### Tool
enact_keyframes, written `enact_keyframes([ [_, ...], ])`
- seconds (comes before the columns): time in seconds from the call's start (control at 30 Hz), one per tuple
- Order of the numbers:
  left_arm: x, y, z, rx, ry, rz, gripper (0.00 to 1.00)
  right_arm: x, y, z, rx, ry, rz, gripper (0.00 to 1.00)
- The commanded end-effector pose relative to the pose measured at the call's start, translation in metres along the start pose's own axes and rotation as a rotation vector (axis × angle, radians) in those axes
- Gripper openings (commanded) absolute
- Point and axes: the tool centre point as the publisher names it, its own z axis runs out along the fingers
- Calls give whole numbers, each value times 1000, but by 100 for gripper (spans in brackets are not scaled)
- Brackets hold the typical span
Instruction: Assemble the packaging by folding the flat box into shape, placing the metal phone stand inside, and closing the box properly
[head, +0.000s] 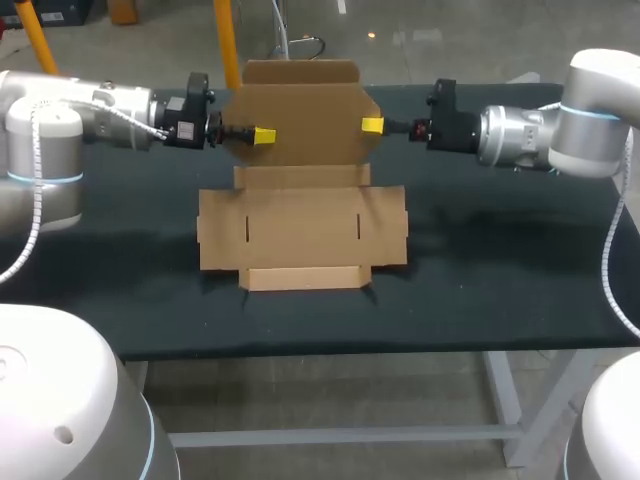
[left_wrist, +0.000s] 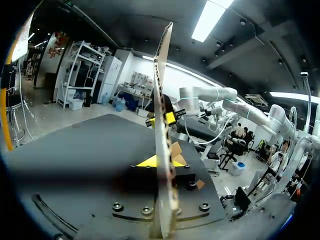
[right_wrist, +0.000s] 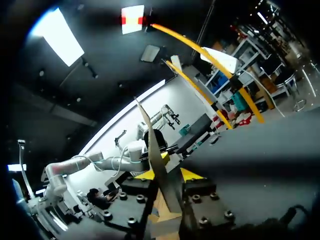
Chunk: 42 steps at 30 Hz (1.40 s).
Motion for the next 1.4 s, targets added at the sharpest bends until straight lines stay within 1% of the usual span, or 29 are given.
enact_keyframes([
  [0.03, -3, -3, -3, -1, 7, 2, 0, 13, 2, -8, 23, -62, -4, 100],
  [0.2, -6, -9, -5, 2, 2, 6, 0, 33, -2, -27, 35, -169, -32, 100],
  [0.3, -9, -12, -4, 4, 0, 6, 0, 45, -5, -37, 38, -215, -54, 100],
  [0.43, -11, -18, -3, 3, -1, 10, 0, 62, -12, -52, 48, -286, -86, 94],
  [0.5, -13, -21, -2, 4, -1, 13, 0, 67, -16, -60, 48, -304, -91, 86],
  [0.53, -13, -23, -2, 5, -1, 16, 0, 70, -18, -65, 49, -317, -94, 77],
  [0.57, -13, -24, -1, 6, 0, 18, 0, 71, -20, -68, 49, -327, -95, 64],
  [0.6, -13, -26, 0, 7, 1, 22, 0, 74, -22, -72, 46, -344, -96, 46],
  [0.63, -13, -27, 0, 7, 1, 25, 0, 75, -24, -75, 46, -348, -97, 41],
  [0.67, -12, -28, 1, 9, 2, 29, 0, 77, -25, -79, 49, -352, -100, 31],
  [0.7, -12, -30, 2, 11, 2, 35, 0, 79, -27, -83, 50, -357, -103, 10],
  [0.73, -11, -33, 2, 13, 2, 40, 0, 82, -29, -86, 53, -368, -113, 0],
  [0.97, -8, -46, 6, 7, -9, 68, 0, 94, -41, -101, 83, -406, -154, 0],
  [1.17, -6, -55, 10, 5, -12, 93, 0, 106, -53, -111, 111, -453, -227, 0],
  [1.27, -5, -60, 11, 9, -11, 112, 0, 112, -63, -115, 178, -486, -282, 0],
  [1.33, -4, -65, 11, 18, -5, 123, 0, 113, -69, -117, 213, -498, -288, 0],
  [1.4, -3, -69, 10, 14, 4, 138, 0, 113, -69, -117, 213, -498, -288, 0],
])
